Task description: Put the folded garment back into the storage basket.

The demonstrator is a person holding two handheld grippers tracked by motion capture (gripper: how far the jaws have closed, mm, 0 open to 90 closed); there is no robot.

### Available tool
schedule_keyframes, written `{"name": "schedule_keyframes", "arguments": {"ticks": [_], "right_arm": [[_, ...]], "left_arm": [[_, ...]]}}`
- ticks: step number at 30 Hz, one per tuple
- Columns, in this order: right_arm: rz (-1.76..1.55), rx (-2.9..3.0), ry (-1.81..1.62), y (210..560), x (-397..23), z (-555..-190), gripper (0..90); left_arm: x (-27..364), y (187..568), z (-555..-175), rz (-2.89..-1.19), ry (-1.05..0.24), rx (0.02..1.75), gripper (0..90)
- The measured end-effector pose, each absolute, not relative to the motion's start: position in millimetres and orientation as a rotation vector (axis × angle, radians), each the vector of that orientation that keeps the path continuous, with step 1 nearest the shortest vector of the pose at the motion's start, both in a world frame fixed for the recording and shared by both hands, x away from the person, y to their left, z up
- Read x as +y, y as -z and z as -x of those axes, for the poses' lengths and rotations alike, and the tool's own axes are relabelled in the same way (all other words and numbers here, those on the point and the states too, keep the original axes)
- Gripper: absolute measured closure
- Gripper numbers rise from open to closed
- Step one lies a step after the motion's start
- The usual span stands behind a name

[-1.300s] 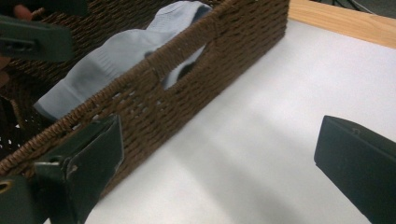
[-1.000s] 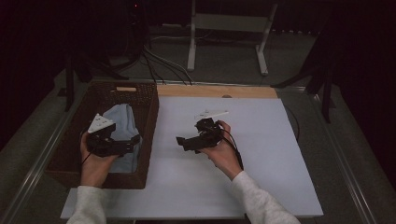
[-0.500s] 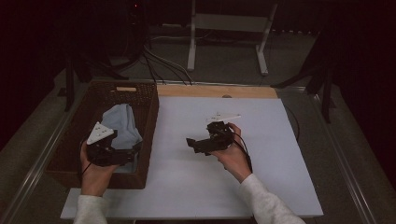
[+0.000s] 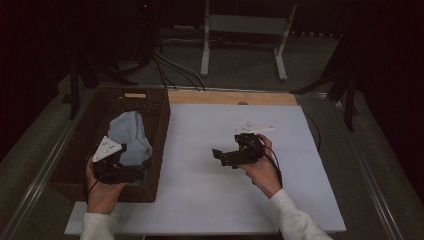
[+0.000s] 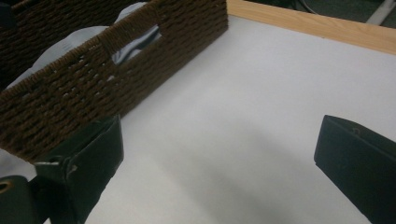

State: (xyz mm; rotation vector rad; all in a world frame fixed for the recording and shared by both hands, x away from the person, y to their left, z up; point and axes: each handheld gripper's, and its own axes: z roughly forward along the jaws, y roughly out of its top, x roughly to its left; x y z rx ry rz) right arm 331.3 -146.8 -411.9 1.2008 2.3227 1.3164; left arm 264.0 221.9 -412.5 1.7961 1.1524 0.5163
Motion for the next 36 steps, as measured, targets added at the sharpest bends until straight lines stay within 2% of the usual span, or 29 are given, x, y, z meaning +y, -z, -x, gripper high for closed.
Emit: {"name": "schedule_keyframes", "arguments": {"ticks": [18,36], "right_arm": [[-1.264,2.203,-1.373,423,-210,-309,1.7],[-1.301,2.072,-1.426,443,-254,-283,1.7]], "left_arm": [[219,417,-260,-1.783,-0.509,1.123,0.0],[221,417,-258,-1.770,-0.521,1.113,0.1]]}}
